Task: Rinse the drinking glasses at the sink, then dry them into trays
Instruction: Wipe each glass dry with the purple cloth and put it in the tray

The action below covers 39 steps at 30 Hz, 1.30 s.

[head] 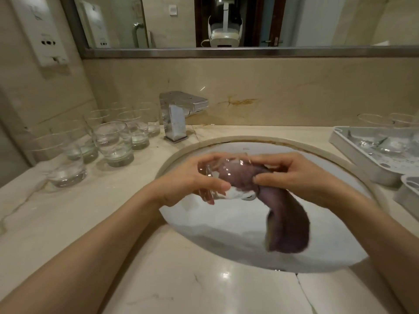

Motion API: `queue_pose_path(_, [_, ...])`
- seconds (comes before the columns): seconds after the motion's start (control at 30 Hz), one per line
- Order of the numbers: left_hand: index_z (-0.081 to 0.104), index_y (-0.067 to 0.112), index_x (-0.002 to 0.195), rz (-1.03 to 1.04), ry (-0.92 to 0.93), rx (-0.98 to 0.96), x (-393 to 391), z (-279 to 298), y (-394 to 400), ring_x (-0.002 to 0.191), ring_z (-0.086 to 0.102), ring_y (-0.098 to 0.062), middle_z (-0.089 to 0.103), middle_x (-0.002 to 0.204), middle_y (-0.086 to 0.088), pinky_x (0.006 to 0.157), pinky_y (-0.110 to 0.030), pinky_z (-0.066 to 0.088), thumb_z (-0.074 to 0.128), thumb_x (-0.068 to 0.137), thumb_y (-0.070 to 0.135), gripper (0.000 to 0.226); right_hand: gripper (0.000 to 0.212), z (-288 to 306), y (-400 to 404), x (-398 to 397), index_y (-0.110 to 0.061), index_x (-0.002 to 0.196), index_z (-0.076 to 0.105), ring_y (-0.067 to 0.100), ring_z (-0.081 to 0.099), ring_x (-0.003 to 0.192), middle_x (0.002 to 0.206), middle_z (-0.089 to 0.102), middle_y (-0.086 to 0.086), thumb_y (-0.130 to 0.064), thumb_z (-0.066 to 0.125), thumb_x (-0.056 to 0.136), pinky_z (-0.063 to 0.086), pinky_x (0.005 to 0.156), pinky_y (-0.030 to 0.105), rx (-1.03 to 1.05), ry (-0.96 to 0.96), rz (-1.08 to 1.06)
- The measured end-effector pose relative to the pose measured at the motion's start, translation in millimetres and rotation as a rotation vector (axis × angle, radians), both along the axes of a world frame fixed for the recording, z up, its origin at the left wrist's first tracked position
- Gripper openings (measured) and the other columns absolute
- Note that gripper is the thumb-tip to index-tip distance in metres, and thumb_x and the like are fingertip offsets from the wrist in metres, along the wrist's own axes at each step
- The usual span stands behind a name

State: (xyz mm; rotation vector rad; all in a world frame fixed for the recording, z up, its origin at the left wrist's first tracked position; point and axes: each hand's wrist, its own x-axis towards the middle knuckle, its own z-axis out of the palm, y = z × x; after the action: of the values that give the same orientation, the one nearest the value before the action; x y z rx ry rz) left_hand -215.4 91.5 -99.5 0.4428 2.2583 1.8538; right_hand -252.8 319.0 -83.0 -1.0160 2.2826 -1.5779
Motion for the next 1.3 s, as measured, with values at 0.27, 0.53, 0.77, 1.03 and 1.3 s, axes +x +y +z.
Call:
queue_pose_path(0.27, [0.06,0.03,0.122,-0.004,0.026,-0.071,9,5,0,0.072,0.07,-0.023,0.068,0.105,-0.008,0.052,-0.026,0.055,0.08,0.062,0.021,0.064,0.042,-6,-20,21,-0.044,0.104,0.063,-0.007,0.062,0.094,0.098,0.066,-0.03,-0.025,0.082,0.072,0.043,0.078,0.006,0.182,0.059,0.17])
queue_pose_path(0.53, [0.044,0.043,0.133,0.022,0.291,-0.464,13,-1,0,0.106,0.06,-0.006,0.06,0.113,0.011,0.094,-0.025,0.049,0.085,0.071,0.024,0.077,0.044,-27,-27,21,-0.039,0.1,0.07,0.001,0.066,0.095,0.097,0.072,-0.018,-0.007,0.081,0.072,0.045,0.087,0.016,0.125,-0.033,0.119])
queue_pose_path(0.77, [0.045,0.034,0.138,-0.109,-0.057,-0.148,10,7,-11,0.102,0.067,-0.026,0.058,0.126,-0.001,0.08,-0.04,0.059,0.073,0.077,-0.004,0.077,0.053,-25,-20,15,-0.042,0.122,0.062,0.004,0.056,0.106,0.126,0.059,-0.016,-0.035,0.072,0.071,0.044,0.09,0.017,0.421,0.692,0.029])
queue_pose_path(1.03, [0.017,0.041,0.144,-0.004,0.542,-0.663,13,-15,-2,0.112,0.049,-0.008,0.047,0.126,0.001,0.097,-0.016,0.039,0.075,0.082,0.025,0.087,0.037,-26,-20,13,-0.036,0.1,0.07,0.005,0.068,0.085,0.09,0.072,-0.015,-0.018,0.081,0.07,0.049,0.078,0.016,0.161,-0.065,0.145])
queue_pose_path(1.3, [0.031,0.043,0.142,0.004,0.377,-0.456,7,-12,-1,0.11,0.057,-0.009,0.052,0.123,0.005,0.095,-0.021,0.049,0.082,0.073,0.009,0.093,0.045,-29,-19,11,-0.041,0.111,0.066,-0.004,0.059,0.098,0.109,0.063,-0.027,-0.015,0.079,0.076,0.041,0.084,0.008,0.304,0.342,0.043])
